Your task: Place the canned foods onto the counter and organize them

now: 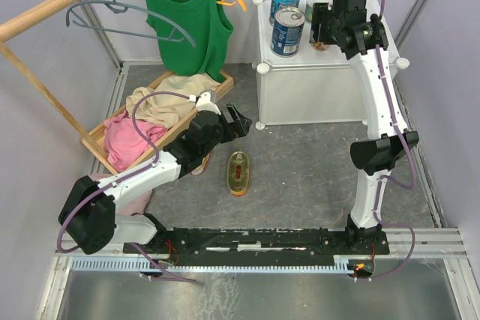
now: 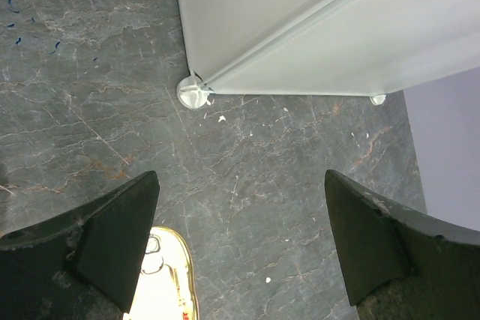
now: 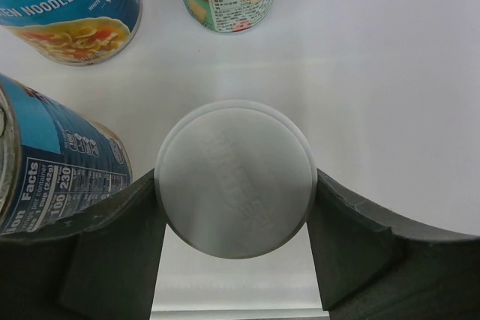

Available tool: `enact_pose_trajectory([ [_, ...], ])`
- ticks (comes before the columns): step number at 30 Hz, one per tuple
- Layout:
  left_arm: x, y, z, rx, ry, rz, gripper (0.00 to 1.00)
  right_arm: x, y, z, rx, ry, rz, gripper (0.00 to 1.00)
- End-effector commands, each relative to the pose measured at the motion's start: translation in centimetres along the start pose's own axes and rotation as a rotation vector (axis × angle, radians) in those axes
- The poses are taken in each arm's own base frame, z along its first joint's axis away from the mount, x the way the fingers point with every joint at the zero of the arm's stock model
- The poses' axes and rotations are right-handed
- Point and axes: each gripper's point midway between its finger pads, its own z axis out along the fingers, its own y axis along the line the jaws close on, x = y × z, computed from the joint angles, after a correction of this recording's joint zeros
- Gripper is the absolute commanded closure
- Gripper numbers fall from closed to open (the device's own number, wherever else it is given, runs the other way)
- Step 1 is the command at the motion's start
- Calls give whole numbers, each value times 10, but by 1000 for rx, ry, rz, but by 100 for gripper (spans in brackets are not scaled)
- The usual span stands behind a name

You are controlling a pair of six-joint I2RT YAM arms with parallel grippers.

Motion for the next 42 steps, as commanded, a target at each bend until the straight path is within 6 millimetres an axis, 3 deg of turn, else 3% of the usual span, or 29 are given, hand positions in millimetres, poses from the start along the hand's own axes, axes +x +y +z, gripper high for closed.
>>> enact_pose_trajectory([
  [1,-17,-17,-3,39,-43,2,3,-33,-1,-11,-5,-110,21,99],
  [20,-17,-16,0,41,-48,13,3,-22,3,10,-4,-81,23,98],
  [33,-12,-15,7,31,-37,15,3,-13,6,29,2,-63,23,82],
  [42,-13,-14,9,24,-41,24,3,-14,4,31,14,-70,28,66],
])
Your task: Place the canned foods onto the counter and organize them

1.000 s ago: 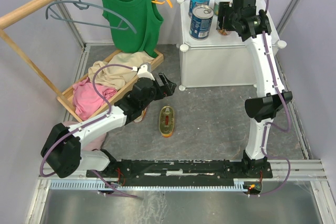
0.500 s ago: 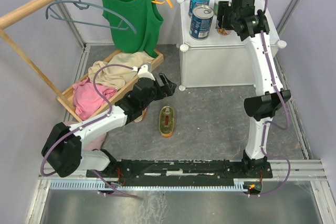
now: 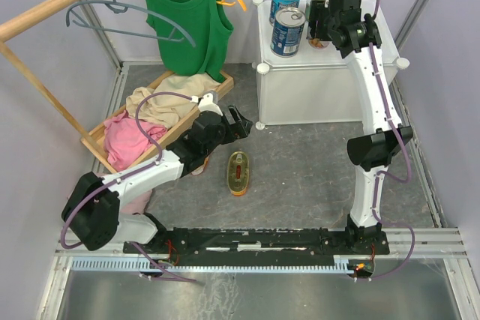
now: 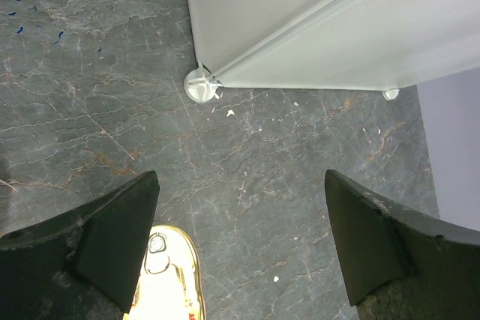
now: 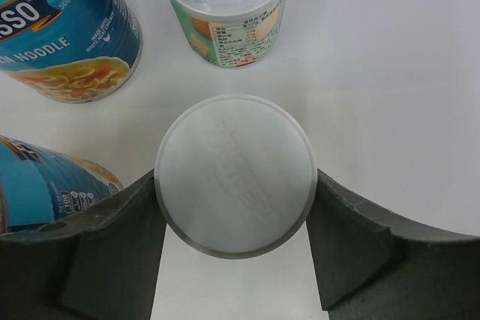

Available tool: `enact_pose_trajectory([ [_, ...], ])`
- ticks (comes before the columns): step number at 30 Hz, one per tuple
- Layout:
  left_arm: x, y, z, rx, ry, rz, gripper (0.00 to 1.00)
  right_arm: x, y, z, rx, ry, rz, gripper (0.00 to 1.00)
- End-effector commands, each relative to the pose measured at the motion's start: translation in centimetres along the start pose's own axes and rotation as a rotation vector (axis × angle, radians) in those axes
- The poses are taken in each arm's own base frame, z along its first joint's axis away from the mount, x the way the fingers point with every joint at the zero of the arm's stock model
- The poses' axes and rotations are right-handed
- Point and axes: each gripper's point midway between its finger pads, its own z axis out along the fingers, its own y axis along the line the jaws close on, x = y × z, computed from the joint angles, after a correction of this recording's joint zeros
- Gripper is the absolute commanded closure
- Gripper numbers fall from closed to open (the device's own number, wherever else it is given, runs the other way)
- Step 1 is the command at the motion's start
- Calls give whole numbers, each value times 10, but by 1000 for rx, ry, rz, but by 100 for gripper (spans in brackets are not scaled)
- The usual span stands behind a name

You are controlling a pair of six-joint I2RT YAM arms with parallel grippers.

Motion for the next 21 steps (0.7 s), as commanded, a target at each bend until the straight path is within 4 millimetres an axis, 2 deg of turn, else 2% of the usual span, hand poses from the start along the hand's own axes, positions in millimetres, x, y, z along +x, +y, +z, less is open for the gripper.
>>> enact_pose_trajectory([
  [1,-24,-20,1,45,-66,14,3,-8,-1,4,8,-30,17,64],
  [4,-23,-20,1,45,-64,14,3,-6,0,5,4,-24,17,55],
  [10,-24,-20,-2,49,-66,11,3,-5,-2,3,5,-22,20,27],
  [13,-24,-19,-4,49,-70,10,3,-4,-1,2,3,-20,20,18],
  [21,-26,-19,-8,53,-79,5,3,-1,-1,-1,1,-10,22,12],
])
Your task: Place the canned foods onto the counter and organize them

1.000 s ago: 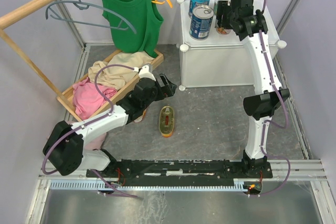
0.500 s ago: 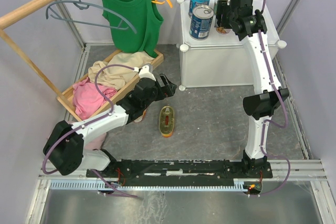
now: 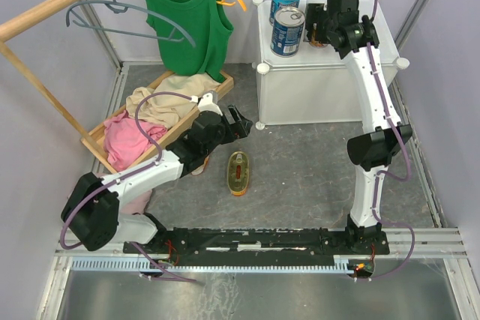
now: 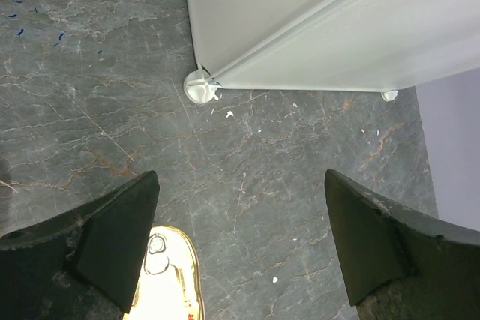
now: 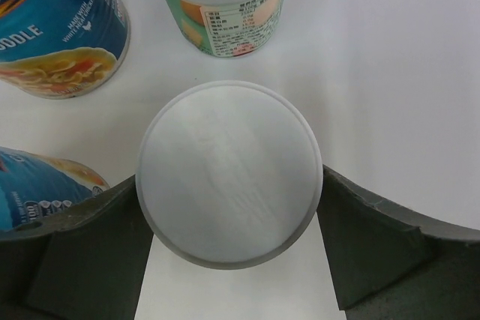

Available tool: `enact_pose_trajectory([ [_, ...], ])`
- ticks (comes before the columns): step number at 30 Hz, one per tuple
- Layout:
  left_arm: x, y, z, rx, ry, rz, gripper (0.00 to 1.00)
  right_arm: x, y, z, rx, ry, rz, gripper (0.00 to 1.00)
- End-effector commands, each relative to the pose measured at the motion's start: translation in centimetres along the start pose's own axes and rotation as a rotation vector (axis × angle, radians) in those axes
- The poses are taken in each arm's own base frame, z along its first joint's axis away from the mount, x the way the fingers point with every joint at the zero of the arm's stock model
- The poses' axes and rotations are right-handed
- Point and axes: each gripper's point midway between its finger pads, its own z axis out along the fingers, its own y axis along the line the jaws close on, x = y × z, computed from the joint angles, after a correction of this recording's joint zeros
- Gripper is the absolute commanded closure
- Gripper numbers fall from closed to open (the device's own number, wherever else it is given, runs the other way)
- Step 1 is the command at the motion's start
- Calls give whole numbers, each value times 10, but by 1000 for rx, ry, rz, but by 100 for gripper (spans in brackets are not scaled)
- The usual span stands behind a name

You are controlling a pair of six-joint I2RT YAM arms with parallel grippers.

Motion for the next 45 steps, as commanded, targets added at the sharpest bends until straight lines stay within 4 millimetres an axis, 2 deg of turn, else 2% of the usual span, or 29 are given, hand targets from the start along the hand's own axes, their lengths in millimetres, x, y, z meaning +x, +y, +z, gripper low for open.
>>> enact_pose_trajectory([
  [1,-26,-19,-9,55,-78,6,3,-11,-3,-9,-3,-36,20,11],
  [22,-30,-18,-16,59,-96,1,3,-26,-9,-46,-7,-93,43,10],
  [27,-32,-17,-19,57,-104,-1,3,-24,-10,-53,-9,-93,44,10],
  [39,-39,-13,-30,48,-136,-7,2,-22,-7,-97,-30,-143,59,10],
  [45,-46,-7,-41,31,-168,-2,2,-14,7,-133,-64,-179,36,10],
])
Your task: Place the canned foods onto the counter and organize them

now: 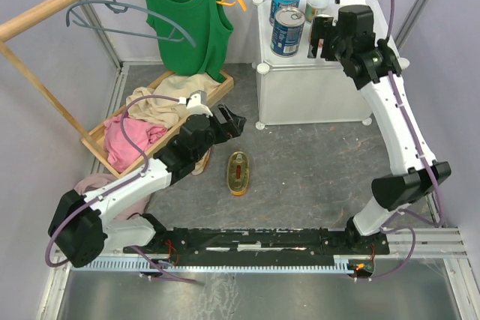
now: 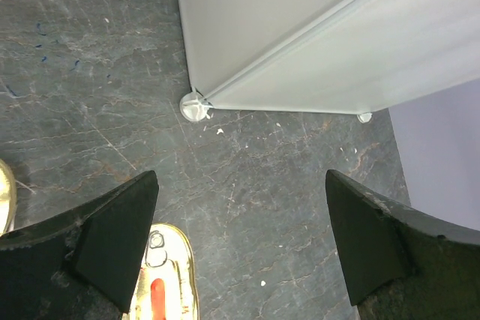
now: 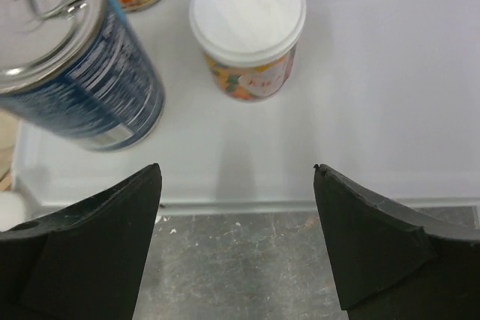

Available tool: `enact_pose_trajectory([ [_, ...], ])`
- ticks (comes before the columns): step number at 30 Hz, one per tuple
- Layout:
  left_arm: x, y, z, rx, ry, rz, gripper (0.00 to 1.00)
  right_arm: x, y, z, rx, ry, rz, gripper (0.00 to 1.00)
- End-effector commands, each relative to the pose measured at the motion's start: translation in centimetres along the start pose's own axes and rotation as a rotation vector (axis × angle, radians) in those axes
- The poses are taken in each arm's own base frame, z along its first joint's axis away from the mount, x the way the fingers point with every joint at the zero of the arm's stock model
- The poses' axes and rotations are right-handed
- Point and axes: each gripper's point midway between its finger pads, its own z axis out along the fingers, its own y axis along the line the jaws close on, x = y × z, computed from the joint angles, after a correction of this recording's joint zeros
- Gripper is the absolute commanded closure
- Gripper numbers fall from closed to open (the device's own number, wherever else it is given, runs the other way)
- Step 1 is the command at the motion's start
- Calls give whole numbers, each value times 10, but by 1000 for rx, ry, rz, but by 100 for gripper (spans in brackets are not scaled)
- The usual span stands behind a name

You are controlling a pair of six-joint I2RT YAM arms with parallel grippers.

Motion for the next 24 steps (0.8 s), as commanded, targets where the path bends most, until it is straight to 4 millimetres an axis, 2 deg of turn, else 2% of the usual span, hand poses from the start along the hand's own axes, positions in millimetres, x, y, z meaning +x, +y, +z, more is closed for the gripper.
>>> enact_pose_trajectory([
  [1,-20,1,-12,-6,-78,24,2,-25,12,-48,-33,-133,13,10],
  [5,-19,9,-18,-19,-89,22,1,-9,27,-72,-72,-145,-8,11],
  [8,-17,15,-21,-28,-98,15,0,14,47,-84,-102,-124,-50,11],
  [14,-20,27,-27,-71,-129,10,1,81,86,-92,-193,-42,-94,12],
  [17,-24,33,-31,-90,-150,12,1,124,106,-93,-229,11,-124,13],
  [24,-27,45,-36,-123,-178,-1,1,202,148,-98,-338,105,-78,12],
])
